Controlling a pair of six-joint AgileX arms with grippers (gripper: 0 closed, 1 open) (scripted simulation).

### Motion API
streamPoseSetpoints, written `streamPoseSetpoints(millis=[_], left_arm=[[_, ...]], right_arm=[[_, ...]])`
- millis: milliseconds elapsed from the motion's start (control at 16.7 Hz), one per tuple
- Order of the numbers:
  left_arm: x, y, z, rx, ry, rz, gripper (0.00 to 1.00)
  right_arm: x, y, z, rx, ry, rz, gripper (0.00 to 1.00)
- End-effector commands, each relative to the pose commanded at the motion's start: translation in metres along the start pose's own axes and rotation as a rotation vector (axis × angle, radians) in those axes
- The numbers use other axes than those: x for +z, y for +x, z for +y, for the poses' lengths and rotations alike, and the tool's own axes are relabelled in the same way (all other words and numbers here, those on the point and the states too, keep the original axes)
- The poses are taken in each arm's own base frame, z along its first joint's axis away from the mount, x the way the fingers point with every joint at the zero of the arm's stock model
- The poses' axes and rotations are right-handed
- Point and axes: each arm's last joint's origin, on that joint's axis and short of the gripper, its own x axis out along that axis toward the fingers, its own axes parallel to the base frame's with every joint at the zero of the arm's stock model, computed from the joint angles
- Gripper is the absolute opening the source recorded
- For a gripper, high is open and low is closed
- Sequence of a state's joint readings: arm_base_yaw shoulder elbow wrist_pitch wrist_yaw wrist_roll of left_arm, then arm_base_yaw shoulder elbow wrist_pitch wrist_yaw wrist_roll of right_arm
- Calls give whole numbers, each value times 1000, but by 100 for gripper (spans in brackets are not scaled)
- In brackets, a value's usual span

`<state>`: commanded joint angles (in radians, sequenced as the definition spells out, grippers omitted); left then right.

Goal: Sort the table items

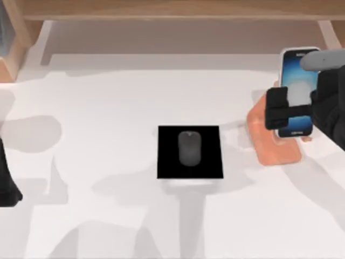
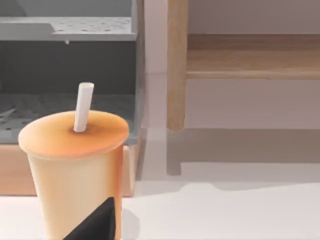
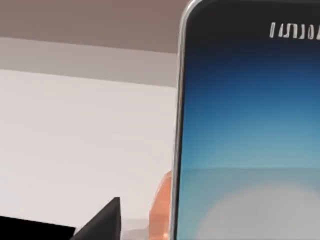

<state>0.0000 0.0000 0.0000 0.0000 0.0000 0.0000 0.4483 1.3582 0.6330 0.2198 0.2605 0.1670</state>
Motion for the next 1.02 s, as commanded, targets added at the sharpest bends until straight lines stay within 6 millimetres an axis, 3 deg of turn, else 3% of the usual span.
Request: streamPoseSetpoints(millis=[180, 600, 1020], left_arm=[[0, 0, 0, 0, 0, 0, 100], [0, 0, 0, 0, 0, 0, 100], [0, 0, 0, 0, 0, 0, 100]], right_arm=[[0, -1, 0, 0, 0, 0, 100], [-13, -26, 5, 0, 1, -2, 100], [-13, -29, 0, -4, 5, -8, 100]])
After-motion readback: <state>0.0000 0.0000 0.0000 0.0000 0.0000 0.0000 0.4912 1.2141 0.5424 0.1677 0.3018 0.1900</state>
